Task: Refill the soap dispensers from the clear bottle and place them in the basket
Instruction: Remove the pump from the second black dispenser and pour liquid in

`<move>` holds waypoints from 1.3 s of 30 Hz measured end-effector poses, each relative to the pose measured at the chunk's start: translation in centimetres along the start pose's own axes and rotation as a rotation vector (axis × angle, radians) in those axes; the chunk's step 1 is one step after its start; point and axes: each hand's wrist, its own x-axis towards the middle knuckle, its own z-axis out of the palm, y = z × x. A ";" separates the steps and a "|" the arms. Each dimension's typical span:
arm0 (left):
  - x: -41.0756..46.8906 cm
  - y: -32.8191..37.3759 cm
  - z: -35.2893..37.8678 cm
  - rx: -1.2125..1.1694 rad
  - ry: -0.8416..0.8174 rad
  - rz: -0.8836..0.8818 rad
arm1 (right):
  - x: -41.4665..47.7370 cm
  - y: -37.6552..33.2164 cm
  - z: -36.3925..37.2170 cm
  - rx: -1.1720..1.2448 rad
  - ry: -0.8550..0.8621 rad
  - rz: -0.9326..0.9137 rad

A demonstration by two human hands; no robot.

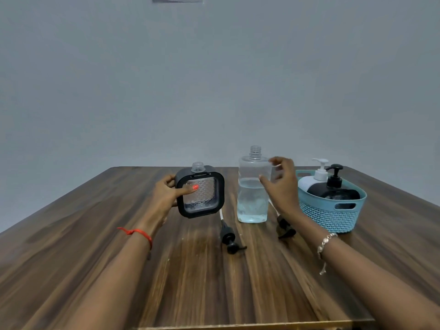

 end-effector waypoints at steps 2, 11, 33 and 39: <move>0.4 0.0 0.2 0.000 -0.005 0.005 | 1.4 0.8 -0.1 0.057 -0.051 0.115; 1.7 0.0 1.7 0.064 -0.039 0.058 | 3.5 4.6 2.1 0.321 -0.470 0.463; 2.0 0.9 4.5 0.240 0.126 0.193 | 6.2 -2.3 -0.8 -0.353 -0.250 -0.120; 1.4 1.5 6.0 0.318 0.153 0.236 | 6.7 -2.2 -1.5 -0.542 -0.286 -0.249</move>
